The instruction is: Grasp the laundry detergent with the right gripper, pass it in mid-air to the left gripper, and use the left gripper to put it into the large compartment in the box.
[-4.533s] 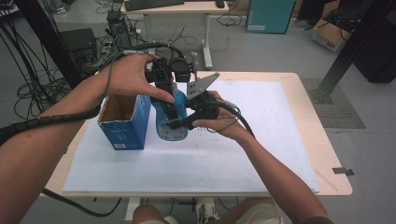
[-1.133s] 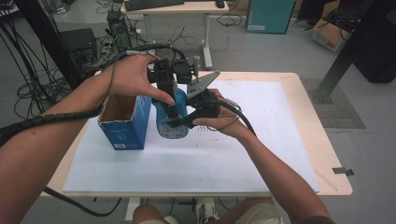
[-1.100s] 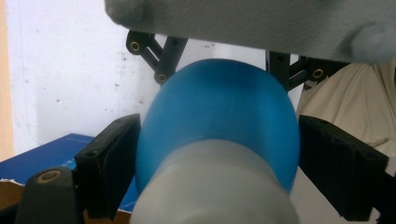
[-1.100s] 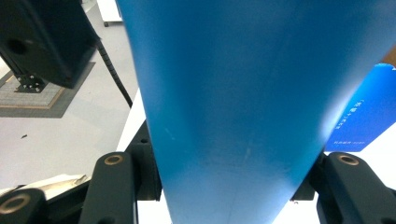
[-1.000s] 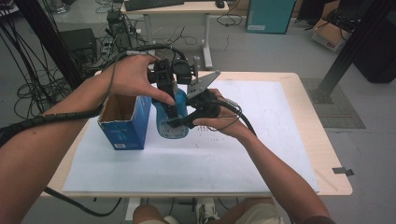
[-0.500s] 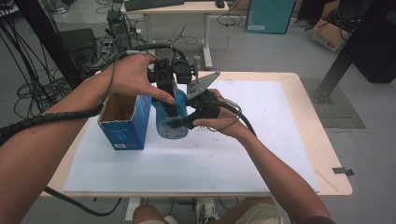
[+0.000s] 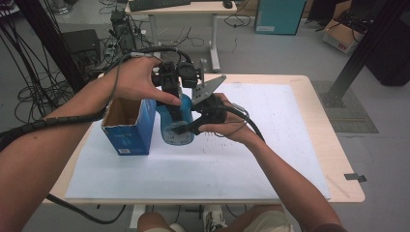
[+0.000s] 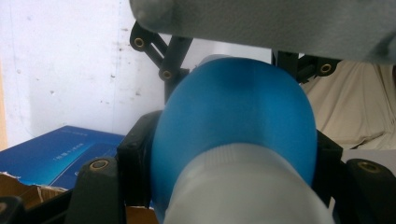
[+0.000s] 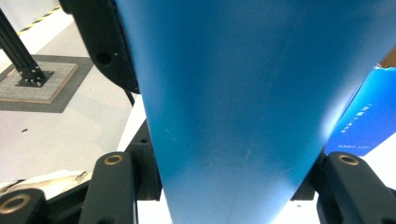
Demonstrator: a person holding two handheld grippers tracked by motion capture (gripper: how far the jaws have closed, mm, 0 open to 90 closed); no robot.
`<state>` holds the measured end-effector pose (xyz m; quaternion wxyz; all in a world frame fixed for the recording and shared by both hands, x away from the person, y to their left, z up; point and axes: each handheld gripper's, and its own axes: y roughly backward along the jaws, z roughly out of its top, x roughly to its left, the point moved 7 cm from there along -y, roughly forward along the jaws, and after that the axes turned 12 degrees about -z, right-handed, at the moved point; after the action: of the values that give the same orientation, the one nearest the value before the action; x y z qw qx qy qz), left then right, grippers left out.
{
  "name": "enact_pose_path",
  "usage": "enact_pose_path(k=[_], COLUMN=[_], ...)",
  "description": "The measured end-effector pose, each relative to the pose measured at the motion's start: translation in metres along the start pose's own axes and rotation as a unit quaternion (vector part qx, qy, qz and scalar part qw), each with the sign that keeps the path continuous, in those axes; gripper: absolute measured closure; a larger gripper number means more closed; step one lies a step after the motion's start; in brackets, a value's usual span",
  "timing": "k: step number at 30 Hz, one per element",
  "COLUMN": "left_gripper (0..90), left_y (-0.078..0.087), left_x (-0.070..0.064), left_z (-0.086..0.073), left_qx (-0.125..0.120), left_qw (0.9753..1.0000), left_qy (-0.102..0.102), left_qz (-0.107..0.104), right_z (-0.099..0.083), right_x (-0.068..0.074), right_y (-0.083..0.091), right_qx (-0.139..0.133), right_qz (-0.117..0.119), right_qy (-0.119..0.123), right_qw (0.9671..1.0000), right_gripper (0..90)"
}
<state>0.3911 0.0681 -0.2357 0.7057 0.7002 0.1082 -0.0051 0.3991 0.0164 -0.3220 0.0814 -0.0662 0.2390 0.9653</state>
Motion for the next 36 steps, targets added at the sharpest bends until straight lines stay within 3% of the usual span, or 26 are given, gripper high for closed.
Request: enact_pose_path(k=[13, 15, 16, 18, 21, 28, 31, 33, 34, 36], left_gripper=[36.5, 36.5, 36.6, 36.5, 36.6, 36.5, 36.4, 36.4, 36.4, 36.4], left_y=[-0.004, -0.0041, -0.003, -0.0031, -0.0038, -0.003, -0.0023, -0.0024, -0.0077, -0.0076], left_x=[-0.0001, -0.0002, 0.0009, -0.0004, 0.0003, -0.0002, 0.002, 0.0016, -0.0039, -0.0036], left_z=[-0.0029, -0.0026, -0.002, -0.002, -0.001, -0.0007, 0.0001, 0.0003, 0.0036, 0.0037], left_qx=[0.011, 0.01, 0.008, 0.009, 0.005, 0.001, -0.004, -0.006, -0.043, -0.042], left_qw=[0.9999, 0.9999, 0.9999, 0.9999, 0.9999, 1.0, 0.9998, 0.9998, 0.9986, 0.9987], left_qy=[0.004, 0.004, 0.001, 0.003, 0.001, -0.002, -0.003, 0.0, 0.03, 0.029], left_qz=[-0.003, -0.001, 0.011, 0.004, 0.013, 0.006, 0.022, 0.019, 0.004, 0.005], right_z=[-0.002, -0.0021, -0.002, -0.0018, -0.0016, -0.0017, -0.0019, -0.0019, -0.002, -0.002], right_x=[0.0015, 0.0015, 0.0015, 0.0014, 0.0008, -0.0004, -0.0005, -0.0009, -0.0015, -0.0015], right_y=[-0.0039, -0.0041, -0.0041, -0.0038, -0.0034, -0.0027, -0.0026, -0.0027, -0.0025, -0.0024], right_qx=[0.004, 0.004, 0.002, 0.002, 0.0, -0.002, -0.002, -0.002, -0.003, -0.002], right_qz=[0.004, 0.004, 0.002, 0.002, 0.0, -0.002, -0.002, -0.003, -0.003, -0.002], right_qy=[0.003, 0.004, 0.004, 0.004, 0.004, 0.003, 0.002, 0.002, 0.001, 0.001], right_qw=[1.0, 1.0, 1.0, 1.0, 1.0, 1.0, 1.0, 1.0, 1.0, 1.0], right_gripper=[43.4, 43.5, 43.5, 43.5, 43.4, 43.5, 43.4, 43.5, 43.5, 43.5])
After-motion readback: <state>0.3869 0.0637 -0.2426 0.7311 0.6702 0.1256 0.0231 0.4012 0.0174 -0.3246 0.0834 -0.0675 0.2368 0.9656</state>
